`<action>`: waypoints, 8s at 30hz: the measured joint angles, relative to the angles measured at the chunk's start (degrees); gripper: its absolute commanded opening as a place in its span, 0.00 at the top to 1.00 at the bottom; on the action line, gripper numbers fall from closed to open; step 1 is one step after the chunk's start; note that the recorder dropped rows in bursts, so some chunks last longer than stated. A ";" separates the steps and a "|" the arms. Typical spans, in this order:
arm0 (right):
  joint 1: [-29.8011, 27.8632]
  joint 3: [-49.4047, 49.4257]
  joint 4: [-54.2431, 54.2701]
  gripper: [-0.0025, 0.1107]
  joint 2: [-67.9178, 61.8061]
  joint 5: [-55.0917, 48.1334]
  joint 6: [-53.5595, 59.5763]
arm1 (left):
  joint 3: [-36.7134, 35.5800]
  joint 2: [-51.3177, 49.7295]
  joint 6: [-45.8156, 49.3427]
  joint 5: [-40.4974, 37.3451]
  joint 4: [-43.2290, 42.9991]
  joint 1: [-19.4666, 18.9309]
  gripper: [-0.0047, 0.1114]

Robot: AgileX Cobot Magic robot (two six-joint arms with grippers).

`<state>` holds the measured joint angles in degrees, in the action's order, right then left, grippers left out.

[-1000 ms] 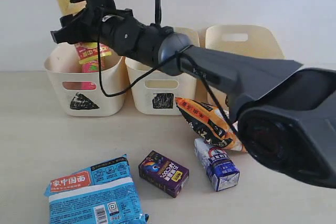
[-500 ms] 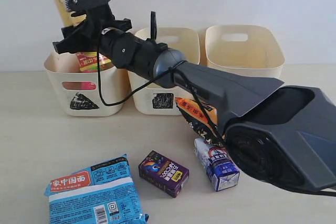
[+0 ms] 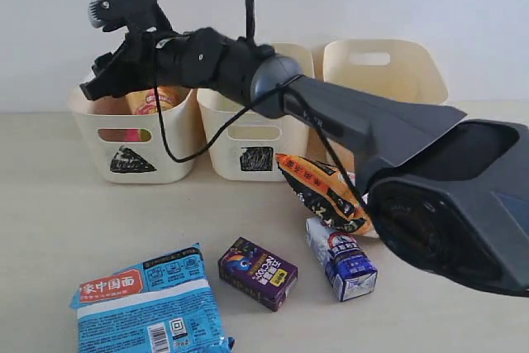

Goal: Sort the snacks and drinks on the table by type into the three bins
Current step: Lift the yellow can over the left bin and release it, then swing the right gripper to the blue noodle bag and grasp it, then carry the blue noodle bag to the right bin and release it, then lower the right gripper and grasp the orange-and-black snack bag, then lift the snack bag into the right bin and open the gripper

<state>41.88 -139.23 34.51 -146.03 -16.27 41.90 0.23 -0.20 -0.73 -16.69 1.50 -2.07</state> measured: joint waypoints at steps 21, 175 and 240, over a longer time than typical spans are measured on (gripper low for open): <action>-0.05 0.95 -15.19 0.98 10.97 -53.33 -10.73 | 0.00 0.00 0.00 0.00 0.00 0.00 0.93; -30.66 53.64 -21.37 0.49 32.21 19.08 -27.44 | 0.00 0.00 0.00 0.00 0.00 0.00 0.93; -13.30 66.03 -38.55 0.97 32.08 -8.56 -36.31 | 0.00 0.00 0.00 0.00 0.00 0.00 0.93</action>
<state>28.58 -73.21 -4.04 -113.95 -24.83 5.59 0.23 -0.20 -0.73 -16.69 1.50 -2.07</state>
